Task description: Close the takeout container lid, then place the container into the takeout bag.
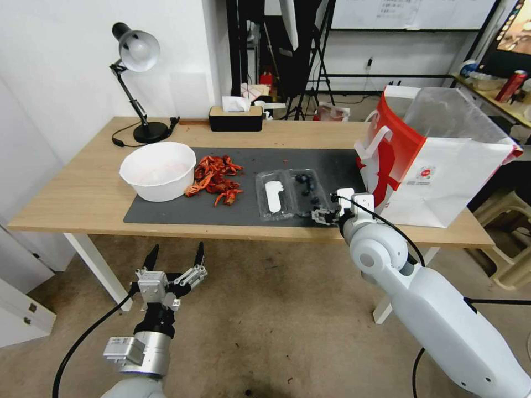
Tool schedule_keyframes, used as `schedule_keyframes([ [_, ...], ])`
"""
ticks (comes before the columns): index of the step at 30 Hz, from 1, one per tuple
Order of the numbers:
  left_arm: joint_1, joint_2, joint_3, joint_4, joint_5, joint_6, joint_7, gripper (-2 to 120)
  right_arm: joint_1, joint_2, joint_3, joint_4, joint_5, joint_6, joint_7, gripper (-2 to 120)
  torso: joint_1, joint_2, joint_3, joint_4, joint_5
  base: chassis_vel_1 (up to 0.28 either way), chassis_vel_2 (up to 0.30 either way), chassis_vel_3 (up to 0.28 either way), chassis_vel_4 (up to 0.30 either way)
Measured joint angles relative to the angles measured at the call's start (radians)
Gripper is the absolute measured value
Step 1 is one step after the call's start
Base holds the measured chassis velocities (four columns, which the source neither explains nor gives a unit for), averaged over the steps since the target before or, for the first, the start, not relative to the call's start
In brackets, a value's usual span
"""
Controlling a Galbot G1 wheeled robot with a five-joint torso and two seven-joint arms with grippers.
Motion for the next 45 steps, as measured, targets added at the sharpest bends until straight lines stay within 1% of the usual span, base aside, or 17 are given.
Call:
schedule_keyframes([
  [7, 0.005, -0.002, 0.002, -0.002, 0.005, -0.005, 0.000, 100, -0.024, 0.013, 0.017, 0.014, -0.006, 0.000, -0.016, 100, 0.000, 0.000, 0.000, 0.0000, 0.0001, 0.000, 0.000, 0.000, 0.000],
  [13, 0.006, -0.001, 0.002, -0.007, 0.006, -0.006, 0.000, 100, -0.037, 0.022, 0.058, 0.029, -0.032, 0.002, -0.058, 100, 0.000, 0.000, 0.000, 0.0000, 0.0001, 0.000, 0.000, 0.000, 0.000],
  [17, 0.006, 0.001, 0.001, -0.010, 0.006, -0.006, 0.001, 100, -0.051, 0.020, 0.096, 0.047, -0.083, 0.007, -0.111, 100, 0.000, 0.000, 0.000, 0.0001, 0.0001, 0.000, 0.000, 0.000, 0.000],
  [19, 0.006, 0.002, 0.001, -0.012, 0.006, -0.006, 0.001, 100, -0.071, 0.012, 0.125, 0.063, -0.122, 0.041, -0.165, 100, 0.000, 0.000, 0.000, 0.0001, 0.0001, 0.000, 0.000, 0.000, 0.000],
  [24, 0.007, 0.002, 0.002, -0.012, 0.006, -0.006, 0.001, 100, -0.105, 0.006, 0.154, 0.084, -0.155, 0.106, -0.227, 100, 0.000, 0.000, 0.000, 0.0000, 0.0002, 0.000, 0.000, 0.000, 0.000],
  [26, 0.007, 0.002, 0.003, -0.012, 0.006, -0.009, 0.001, 100, -0.175, -0.001, 0.197, 0.112, -0.229, 0.251, -0.324, 100, 0.000, 0.000, 0.000, 0.0000, -0.0001, 0.000, 0.000, 0.000, 0.000],
  [27, 0.008, 0.002, 0.003, -0.011, 0.005, -0.012, 0.001, 100, -0.233, 0.000, 0.217, 0.122, -0.305, 0.368, -0.394, 100, 0.000, 0.000, 0.000, -0.0002, 0.0001, 0.000, 0.000, 0.000, 0.000],
  [28, 0.008, 0.002, 0.003, -0.011, 0.005, -0.012, 0.001, 100, -0.233, 0.000, 0.217, 0.122, -0.305, 0.368, -0.394, 100, 0.000, 0.000, 0.000, -0.0002, 0.0001, 0.000, 0.000, 0.000, 0.000],
  [29, 0.008, 0.004, 0.004, -0.010, 0.004, -0.015, 0.001, 100, -0.292, 0.008, 0.236, 0.126, -0.382, 0.480, -0.454, 100, 0.000, 0.000, 0.000, 0.0000, 0.0000, 0.000, 0.000, 0.000, 0.000],
  [30, 0.008, 0.006, 0.004, -0.008, 0.002, -0.017, 0.001, 100, -0.332, 0.018, 0.249, 0.129, -0.423, 0.544, -0.483, 100, 0.000, 0.000, 0.000, 0.0001, 0.0000, 0.000, 0.000, 0.000, 0.000],
  [32, 0.007, 0.012, 0.007, -0.007, -0.002, -0.020, 0.002, 100, -0.499, 0.071, 0.326, 0.150, -0.525, 0.737, -0.556, 100, 0.000, 0.000, 0.000, -0.0001, 0.0000, 0.000, 0.000, 0.000, 0.000],
  [33, 0.007, 0.012, 0.007, -0.007, -0.002, -0.020, 0.002, 100, -0.499, 0.071, 0.326, 0.150, -0.525, 0.737, -0.556, 100, 0.000, 0.000, 0.000, -0.0001, 0.0000, 0.000, 0.000, 0.000, 0.000],
  [35, 0.004, 0.018, 0.014, -0.005, -0.005, -0.020, 0.002, 100, -0.614, 0.110, 0.399, 0.152, -0.602, 0.865, -0.600, 100, 0.000, 0.000, 0.000, -0.0002, 0.0000, 0.000, 0.000, 0.000, 0.000],
  [36, 0.003, 0.020, 0.017, -0.004, -0.005, -0.020, 0.003, 100, -0.649, 0.122, 0.421, 0.152, -0.617, 0.897, -0.609, 100, 0.000, 0.000, 0.000, -0.0002, 0.0000, 0.000, 0.000, 0.000, 0.000],
  [37, 0.003, 0.020, 0.017, -0.004, -0.005, -0.020, 0.003, 100, -0.649, 0.122, 0.421, 0.152, -0.617, 0.897, -0.609, 100, 0.000, 0.000, 0.000, -0.0002, 0.0000, 0.000, 0.000, 0.000, 0.000],
  [41, -0.006, 0.027, 0.040, 0.004, -0.012, -0.020, 0.005, 100, -0.805, 0.177, 0.489, 0.168, -0.656, 1.003, -0.637, 100, 0.000, 0.000, 0.000, -0.0001, 0.0001, 0.000, 0.000, 0.000, 0.000],
  [45, -0.011, 0.029, 0.051, 0.007, -0.015, -0.018, 0.006, 100, -0.860, 0.204, 0.504, 0.167, -0.666, 1.034, -0.648, 100, 0.000, 0.000, 0.000, -0.0003, 0.0001, 0.000, 0.000, 0.000, 0.000],
])
